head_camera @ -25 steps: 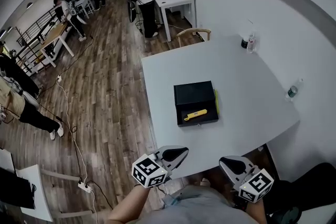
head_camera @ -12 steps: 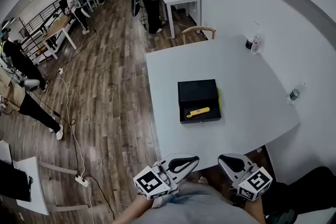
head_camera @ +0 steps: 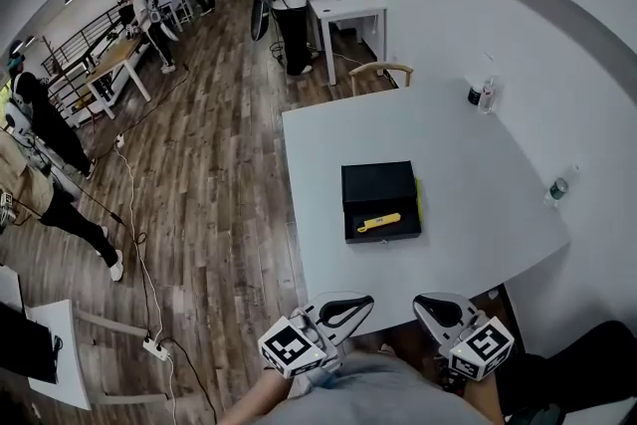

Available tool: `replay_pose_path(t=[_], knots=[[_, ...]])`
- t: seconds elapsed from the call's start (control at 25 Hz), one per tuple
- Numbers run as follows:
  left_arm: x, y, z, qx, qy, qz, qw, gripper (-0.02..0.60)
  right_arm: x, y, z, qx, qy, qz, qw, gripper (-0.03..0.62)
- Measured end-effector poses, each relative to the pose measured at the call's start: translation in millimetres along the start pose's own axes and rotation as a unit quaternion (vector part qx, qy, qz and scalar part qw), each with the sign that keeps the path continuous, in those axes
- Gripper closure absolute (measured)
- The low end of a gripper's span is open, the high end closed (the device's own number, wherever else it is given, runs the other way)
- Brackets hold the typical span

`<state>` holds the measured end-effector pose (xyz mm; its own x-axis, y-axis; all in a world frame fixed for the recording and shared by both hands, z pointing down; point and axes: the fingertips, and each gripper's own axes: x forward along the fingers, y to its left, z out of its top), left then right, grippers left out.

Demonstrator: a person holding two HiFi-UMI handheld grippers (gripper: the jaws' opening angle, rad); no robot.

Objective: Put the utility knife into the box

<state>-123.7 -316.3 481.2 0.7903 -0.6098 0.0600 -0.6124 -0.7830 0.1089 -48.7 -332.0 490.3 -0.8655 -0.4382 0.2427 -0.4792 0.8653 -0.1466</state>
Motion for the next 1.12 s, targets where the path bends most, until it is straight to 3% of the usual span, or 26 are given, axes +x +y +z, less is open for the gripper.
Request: replay_pose_path(t=[0.24,1.12], knots=[[-2.8,-1.4,3.5,0.004,-0.003,0.002,1.0,0.563,3.0,7.6,7.4,-0.032,0.004,0.012,0.999,0.563],[-38.7,-27.5,0.4,0.004,0.004,-0.006,1.0,0.563,-2.8,49.4,1.0,-0.029,0.01,0.015,0.999,0.562]])
